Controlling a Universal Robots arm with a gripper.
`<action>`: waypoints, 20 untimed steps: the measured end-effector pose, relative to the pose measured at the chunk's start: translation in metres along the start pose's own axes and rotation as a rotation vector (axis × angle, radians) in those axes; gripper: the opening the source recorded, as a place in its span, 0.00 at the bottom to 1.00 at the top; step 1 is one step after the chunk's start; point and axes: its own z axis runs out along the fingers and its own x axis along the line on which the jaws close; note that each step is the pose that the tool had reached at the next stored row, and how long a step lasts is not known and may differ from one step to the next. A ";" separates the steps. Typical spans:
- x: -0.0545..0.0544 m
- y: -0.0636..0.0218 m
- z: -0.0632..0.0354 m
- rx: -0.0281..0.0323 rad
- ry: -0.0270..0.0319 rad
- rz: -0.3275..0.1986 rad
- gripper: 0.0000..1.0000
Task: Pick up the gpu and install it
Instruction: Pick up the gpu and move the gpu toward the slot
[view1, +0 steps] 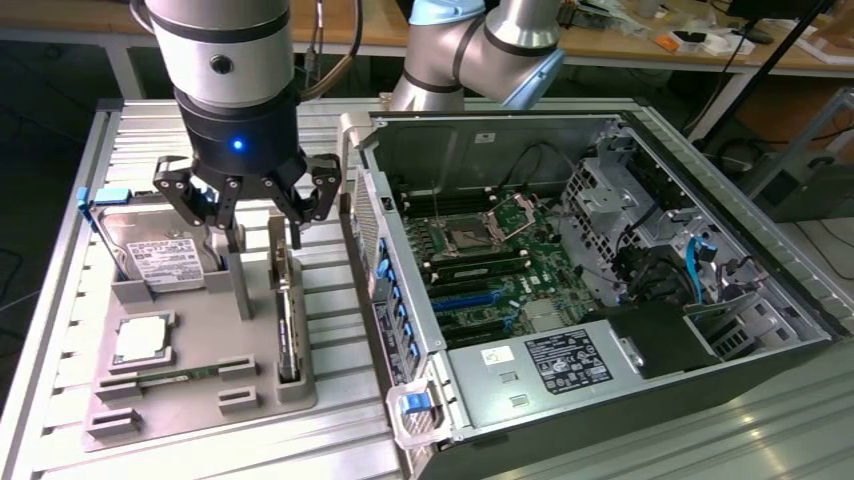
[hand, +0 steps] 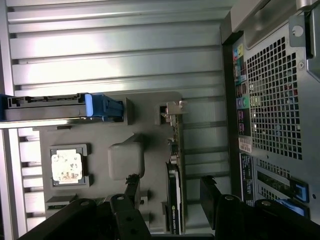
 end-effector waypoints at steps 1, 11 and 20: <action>0.000 0.0000 0.0004 0.0000 0.0000 0.000 0.60; 0.000 -0.0001 0.0026 -0.0001 -0.0001 0.000 0.60; 0.000 -0.0002 0.0045 0.0000 -0.0001 0.000 0.60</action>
